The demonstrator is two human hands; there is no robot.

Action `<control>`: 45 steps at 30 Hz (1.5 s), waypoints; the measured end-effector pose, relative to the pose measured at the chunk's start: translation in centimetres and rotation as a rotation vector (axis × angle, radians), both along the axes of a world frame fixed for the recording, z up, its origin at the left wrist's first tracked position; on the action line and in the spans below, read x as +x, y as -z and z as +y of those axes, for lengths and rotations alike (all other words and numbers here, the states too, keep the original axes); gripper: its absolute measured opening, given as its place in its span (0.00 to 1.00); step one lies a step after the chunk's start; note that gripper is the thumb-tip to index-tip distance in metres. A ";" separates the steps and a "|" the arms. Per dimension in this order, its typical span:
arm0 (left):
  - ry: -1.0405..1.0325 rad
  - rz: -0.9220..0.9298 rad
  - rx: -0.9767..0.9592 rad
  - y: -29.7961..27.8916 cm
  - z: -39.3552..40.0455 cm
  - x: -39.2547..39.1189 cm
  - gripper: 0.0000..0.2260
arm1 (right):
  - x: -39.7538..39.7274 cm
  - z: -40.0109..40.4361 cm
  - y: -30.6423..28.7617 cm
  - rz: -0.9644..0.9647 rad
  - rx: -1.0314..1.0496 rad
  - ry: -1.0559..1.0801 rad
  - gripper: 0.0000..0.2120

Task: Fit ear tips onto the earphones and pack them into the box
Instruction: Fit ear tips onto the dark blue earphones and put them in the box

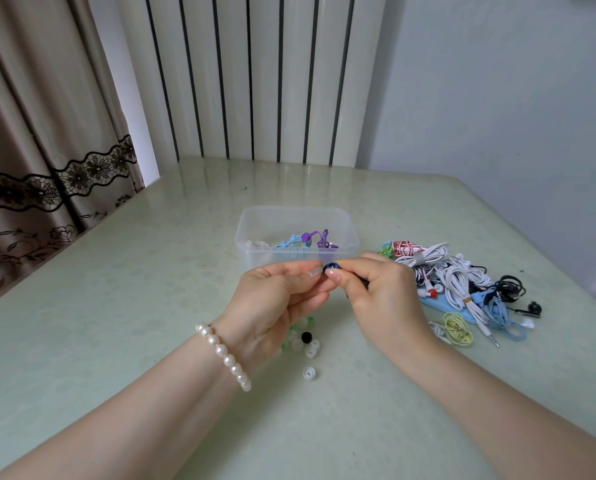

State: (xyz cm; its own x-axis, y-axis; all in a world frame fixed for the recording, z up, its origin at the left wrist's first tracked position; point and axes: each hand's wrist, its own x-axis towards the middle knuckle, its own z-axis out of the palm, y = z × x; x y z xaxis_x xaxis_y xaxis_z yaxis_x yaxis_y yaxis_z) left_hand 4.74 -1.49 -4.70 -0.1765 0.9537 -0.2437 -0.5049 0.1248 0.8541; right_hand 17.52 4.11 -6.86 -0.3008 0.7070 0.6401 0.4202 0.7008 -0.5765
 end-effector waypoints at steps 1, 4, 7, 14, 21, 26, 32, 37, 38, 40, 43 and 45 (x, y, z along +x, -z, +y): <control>0.005 0.000 0.005 0.0 0.0 0.0 0.05 | 0.1 0.0 -0.2 0.036 -0.061 -0.037 0.08; 0.003 -0.010 0.022 -0.2 0.1 0.0 0.05 | 0.5 0.1 -1.2 0.103 -0.261 -0.128 0.06; 0.006 -0.038 0.021 -0.2 0.2 -0.2 0.05 | 0.8 0.2 -2.0 0.238 -0.512 -0.188 0.10; 0.012 -0.064 0.000 -0.2 0.3 -0.2 0.05 | 1.0 0.3 -2.0 0.315 -0.648 -0.215 0.11; -0.039 -0.016 0.081 -0.2 0.0 0.2 0.07 | 0.8 0.3 -1.9 0.355 -0.656 -0.159 0.10; 0.043 -0.108 0.079 -0.3 -0.4 1.3 0.14 | 0.8 0.3 -1.8 0.416 -0.606 -0.121 0.10; 0.015 0.076 0.157 -0.1 -0.6 1.6 0.14 | 0.9 0.3 -2.0 0.334 -0.573 -0.108 0.11; -0.001 0.304 0.210 0.2 -0.8 1.8 0.15 | 1.0 0.4 -1.9 0.288 -0.566 -0.082 0.12; 0.006 0.283 0.212 0.0 -0.8 1.7 0.15 | 1.0 0.4 -2.0 0.296 -0.572 -0.090 0.12; 0.030 0.165 0.195 -0.3 -0.7 1.5 0.15 | 1.1 0.3 -2.2 0.324 -0.589 -0.123 0.11; 0.067 0.029 0.156 -1.0 -0.7 0.9 0.14 | 1.2 0.2 -2.5 0.325 -0.604 -0.174 0.10; 0.077 0.040 0.147 -1.1 -0.6 0.6 0.14 | 1.3 0.1 -2.5 0.294 -0.585 -0.187 0.11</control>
